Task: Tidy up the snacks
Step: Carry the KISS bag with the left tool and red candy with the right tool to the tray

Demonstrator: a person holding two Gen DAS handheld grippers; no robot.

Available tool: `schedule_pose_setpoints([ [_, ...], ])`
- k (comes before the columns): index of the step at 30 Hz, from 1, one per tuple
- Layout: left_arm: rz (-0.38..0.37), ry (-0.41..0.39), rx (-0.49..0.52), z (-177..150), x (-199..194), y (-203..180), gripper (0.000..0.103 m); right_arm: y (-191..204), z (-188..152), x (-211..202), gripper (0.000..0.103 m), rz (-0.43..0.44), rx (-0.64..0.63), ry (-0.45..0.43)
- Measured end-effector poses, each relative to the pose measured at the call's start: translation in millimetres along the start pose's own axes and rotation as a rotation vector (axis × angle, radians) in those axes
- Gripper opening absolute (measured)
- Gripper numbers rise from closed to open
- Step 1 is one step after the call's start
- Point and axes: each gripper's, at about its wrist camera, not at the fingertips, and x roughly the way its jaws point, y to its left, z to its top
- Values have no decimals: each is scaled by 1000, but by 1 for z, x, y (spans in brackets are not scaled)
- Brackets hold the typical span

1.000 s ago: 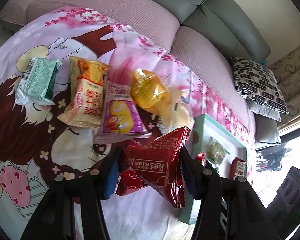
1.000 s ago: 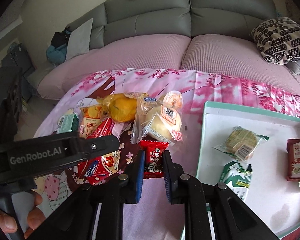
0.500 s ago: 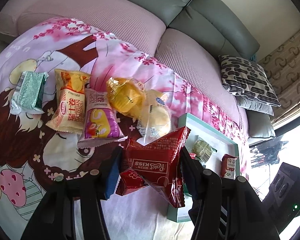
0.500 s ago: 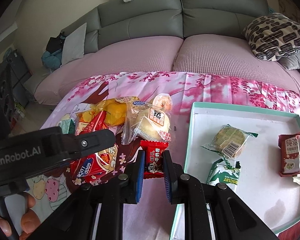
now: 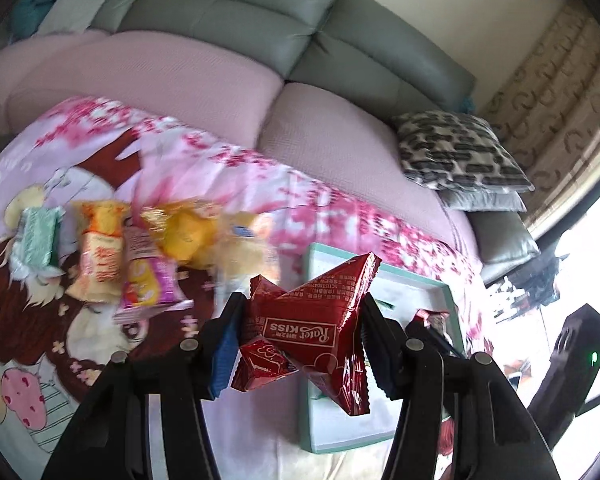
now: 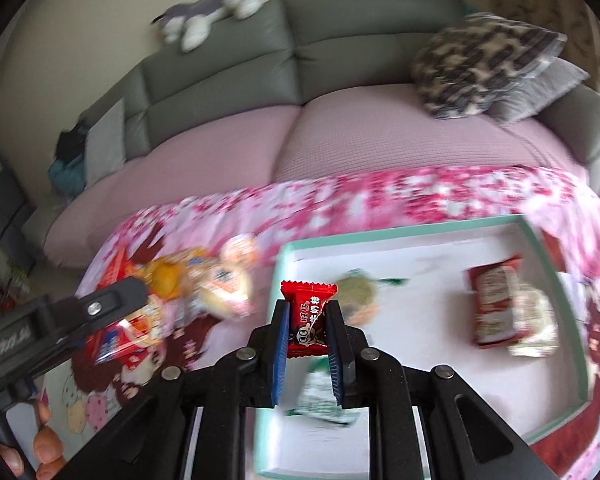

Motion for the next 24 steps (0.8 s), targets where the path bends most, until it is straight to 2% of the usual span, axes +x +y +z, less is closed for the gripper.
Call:
schedule_pose_setpoints([
  [6,-46,43,109,-13,15,-43,57,-65,5,-24,19,-128,153,-29],
  [12,-70,108,212,-34,35,-82,57,-111,-1,-38,19,-235,260,-2],
  [17,-60,156,276,-49,55,-103,58,-129,-7,-41,19,-291,307,38],
  [24,-13,199,315,-61,77,-111,58,-131,-18,-25,19,-314,309,115],
])
